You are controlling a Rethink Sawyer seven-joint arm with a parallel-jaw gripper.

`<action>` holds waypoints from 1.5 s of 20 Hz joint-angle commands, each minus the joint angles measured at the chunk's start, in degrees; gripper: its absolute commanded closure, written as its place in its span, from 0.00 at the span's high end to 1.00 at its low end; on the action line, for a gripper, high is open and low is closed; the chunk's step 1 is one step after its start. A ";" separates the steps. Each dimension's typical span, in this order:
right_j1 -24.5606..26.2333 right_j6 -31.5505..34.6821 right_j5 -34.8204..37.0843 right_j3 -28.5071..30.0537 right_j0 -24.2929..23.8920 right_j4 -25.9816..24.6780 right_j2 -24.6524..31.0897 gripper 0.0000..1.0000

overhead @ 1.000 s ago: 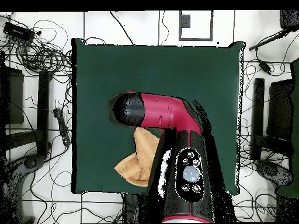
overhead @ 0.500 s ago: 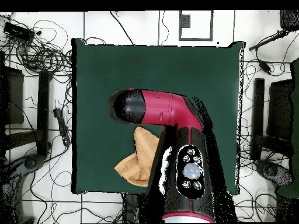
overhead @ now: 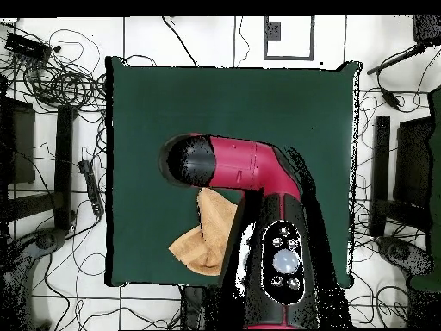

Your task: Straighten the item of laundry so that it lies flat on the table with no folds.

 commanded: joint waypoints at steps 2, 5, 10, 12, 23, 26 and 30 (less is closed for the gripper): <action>1.13 7.59 -0.21 9.25 0.00 1.58 5.24 1.00; 0.97 7.75 -1.19 10.06 0.16 1.22 5.10 1.00; 0.59 8.02 -2.65 11.51 0.19 1.04 5.14 1.00; 0.47 8.00 -3.12 12.22 0.17 1.01 5.23 1.00; -1.68 8.31 -8.32 18.98 -0.28 0.49 5.39 1.00; -1.03 8.06 -10.49 20.08 -0.60 -0.08 5.69 1.00; 0.43 7.70 -12.48 21.85 -0.89 -0.81 5.86 1.00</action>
